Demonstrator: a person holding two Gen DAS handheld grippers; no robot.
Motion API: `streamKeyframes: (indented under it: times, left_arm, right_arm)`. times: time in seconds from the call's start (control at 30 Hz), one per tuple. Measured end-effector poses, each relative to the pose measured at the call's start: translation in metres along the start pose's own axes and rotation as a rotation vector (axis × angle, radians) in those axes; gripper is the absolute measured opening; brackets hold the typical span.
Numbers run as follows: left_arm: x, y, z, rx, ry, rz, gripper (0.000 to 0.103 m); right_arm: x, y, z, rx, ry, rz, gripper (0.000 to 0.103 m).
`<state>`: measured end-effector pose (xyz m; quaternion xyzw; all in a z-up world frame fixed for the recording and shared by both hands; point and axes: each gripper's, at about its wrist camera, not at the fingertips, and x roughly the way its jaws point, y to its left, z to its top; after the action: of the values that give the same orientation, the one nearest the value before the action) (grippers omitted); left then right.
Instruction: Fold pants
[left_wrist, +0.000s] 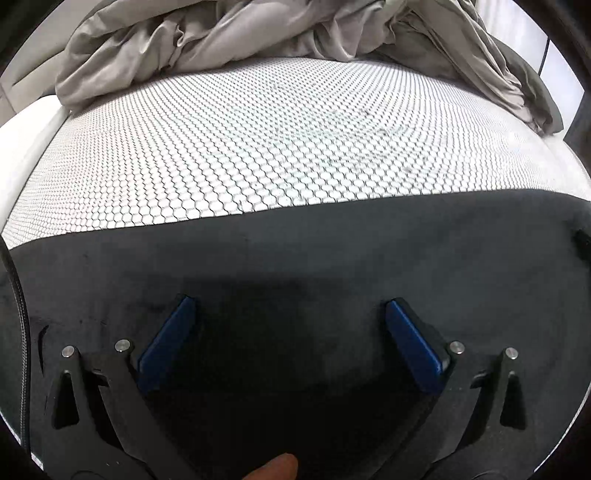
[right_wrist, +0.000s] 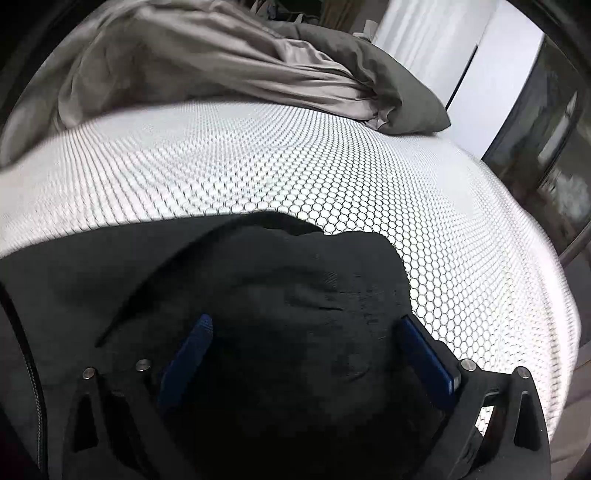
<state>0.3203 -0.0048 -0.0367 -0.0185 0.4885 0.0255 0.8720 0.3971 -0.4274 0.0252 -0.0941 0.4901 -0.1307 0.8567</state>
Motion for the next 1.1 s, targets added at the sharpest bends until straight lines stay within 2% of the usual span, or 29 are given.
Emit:
streamKeyframes:
  times: [0.07,0.13,0.2,0.23,0.3,0.37,0.4,0.43,0.47,0.53,0.57,0.6,0.67,0.7,0.77,0.83,0.9,0.93,1.03,1.07,1.1]
  left_arm:
    - [-0.007,-0.006,0.005,0.003,-0.037,-0.021,0.102]
    - [-0.013,-0.015,0.008,0.001,-0.062,-0.072,0.102]
    - [-0.01,-0.03,0.011,0.024,-0.057,-0.122,0.102]
    - [-0.007,-0.035,0.011,0.044,-0.049,-0.124,0.102]
    - [0.007,-0.05,0.006,0.108,-0.007,-0.071,0.103]
    - [0.01,-0.053,0.002,0.115,-0.004,-0.072,0.103]
    - [0.009,-0.05,0.001,0.103,-0.006,-0.09,0.103]
    - [0.009,-0.048,0.001,0.099,-0.005,-0.099,0.103]
    - [0.01,-0.046,0.0,0.101,-0.006,-0.104,0.103]
    - [0.009,-0.044,-0.002,0.097,-0.01,-0.113,0.103]
    - [0.009,-0.044,-0.001,0.099,-0.011,-0.111,0.103]
    - [0.009,-0.044,-0.001,0.104,-0.013,-0.106,0.103]
    - [0.009,-0.047,-0.003,0.112,-0.014,-0.094,0.103]
    - [0.008,-0.046,-0.002,0.112,-0.014,-0.093,0.103]
    - [0.006,-0.039,0.0,0.107,-0.014,-0.09,0.102]
    - [-0.01,-0.042,-0.004,0.111,-0.024,-0.114,0.102]
    - [-0.03,-0.051,-0.01,0.134,-0.051,-0.171,0.102]
    - [-0.039,-0.058,-0.016,0.148,-0.062,-0.197,0.102]
    - [-0.05,-0.078,-0.035,0.206,-0.038,-0.27,0.102]
    - [-0.046,-0.086,-0.044,0.236,-0.002,-0.27,0.102]
    - [-0.041,-0.089,-0.051,0.256,0.022,-0.248,0.102]
  right_arm:
    - [-0.019,0.008,0.004,0.001,-0.05,0.019,0.091]
    - [-0.038,0.026,0.008,-0.012,-0.098,0.121,0.09]
    - [-0.049,0.061,0.012,-0.083,-0.113,0.221,0.09]
    - [-0.05,0.08,0.012,-0.129,-0.109,0.27,0.09]
    - [-0.04,0.118,0.009,-0.244,-0.064,0.349,0.089]
    - [-0.033,0.144,-0.009,-0.355,-0.028,0.307,0.081]
    - [-0.029,0.144,-0.013,-0.375,-0.03,0.295,0.081]
    - [-0.026,0.133,-0.011,-0.348,-0.028,0.306,0.082]
    - [-0.022,0.122,-0.009,-0.314,-0.027,0.271,0.082]
    - [-0.007,0.077,-0.002,-0.222,-0.035,0.029,0.082]
    - [0.004,0.056,-0.001,-0.167,-0.02,-0.046,0.082]
    - [0.016,0.032,-0.002,-0.092,0.017,-0.069,0.082]
    - [0.02,-0.005,-0.006,0.074,0.044,0.045,0.083]
    - [0.011,-0.012,-0.007,0.106,0.025,0.064,0.083]
    - [-0.011,-0.011,-0.006,0.092,-0.016,0.037,0.084]
    - [-0.043,0.0,-0.012,0.043,-0.075,0.059,0.084]
    - [-0.067,0.015,-0.016,-0.023,-0.107,0.138,0.085]
    - [-0.08,0.03,-0.023,-0.07,-0.109,0.209,0.087]
    - [-0.095,0.076,-0.05,-0.207,-0.071,0.361,0.088]
    - [-0.095,0.093,-0.062,-0.269,-0.051,0.386,0.088]
    - [-0.097,0.11,-0.082,-0.332,-0.03,0.372,0.088]
